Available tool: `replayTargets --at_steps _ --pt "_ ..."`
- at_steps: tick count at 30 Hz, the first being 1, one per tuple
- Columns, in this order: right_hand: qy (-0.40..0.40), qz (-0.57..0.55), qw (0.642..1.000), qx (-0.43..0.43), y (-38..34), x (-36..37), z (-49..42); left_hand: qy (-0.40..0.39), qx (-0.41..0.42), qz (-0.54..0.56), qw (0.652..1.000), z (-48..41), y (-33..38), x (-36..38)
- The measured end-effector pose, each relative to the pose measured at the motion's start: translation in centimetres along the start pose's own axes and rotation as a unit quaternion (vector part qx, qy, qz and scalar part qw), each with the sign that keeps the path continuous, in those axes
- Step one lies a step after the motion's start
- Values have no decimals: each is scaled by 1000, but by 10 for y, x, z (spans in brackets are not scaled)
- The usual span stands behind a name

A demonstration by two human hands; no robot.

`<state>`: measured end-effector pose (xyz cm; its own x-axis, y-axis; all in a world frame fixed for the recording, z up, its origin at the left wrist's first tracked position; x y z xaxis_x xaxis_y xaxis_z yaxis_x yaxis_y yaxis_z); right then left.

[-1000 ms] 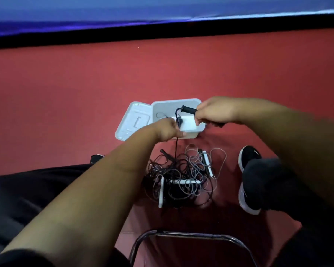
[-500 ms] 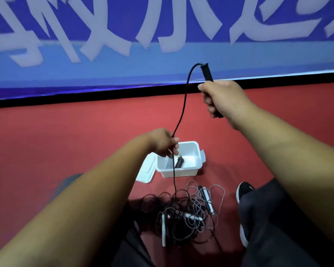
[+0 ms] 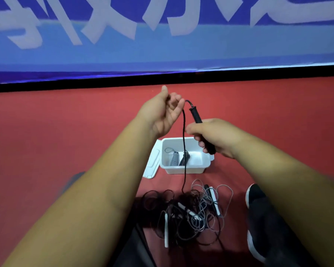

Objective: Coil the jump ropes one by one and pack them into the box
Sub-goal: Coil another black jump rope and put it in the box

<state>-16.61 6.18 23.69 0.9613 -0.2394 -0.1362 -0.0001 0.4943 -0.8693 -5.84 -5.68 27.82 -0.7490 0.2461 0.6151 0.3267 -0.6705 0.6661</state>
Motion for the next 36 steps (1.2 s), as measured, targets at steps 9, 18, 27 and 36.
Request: replayTargets --at_steps 9,18,27,36 --pt "60 -5 998 -12 -2 -12 -24 37 -44 -161 985 -44 6 -2" --pt "152 -112 982 21 -17 -58 -30 -182 -173 -692 677 -35 -66 -3" --pt "213 -244 946 -14 -17 -108 -15 -267 -230 -685 638 -10 -92 -9" --pt "39 -15 993 107 15 -58 -17 -75 -43 -289 953 -30 -30 21"
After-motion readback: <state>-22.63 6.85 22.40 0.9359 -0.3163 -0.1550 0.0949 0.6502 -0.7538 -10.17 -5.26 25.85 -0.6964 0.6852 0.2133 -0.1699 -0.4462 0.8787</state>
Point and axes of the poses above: each hand's wrist, its own z-axis away from the middle knuckle, its own x-axis out of the palm, y = z × x, the point moved 6 cm from there along -z, towards the middle knuckle, and after that the axes turned 3 degrees about -y, right-handed, at the moved point
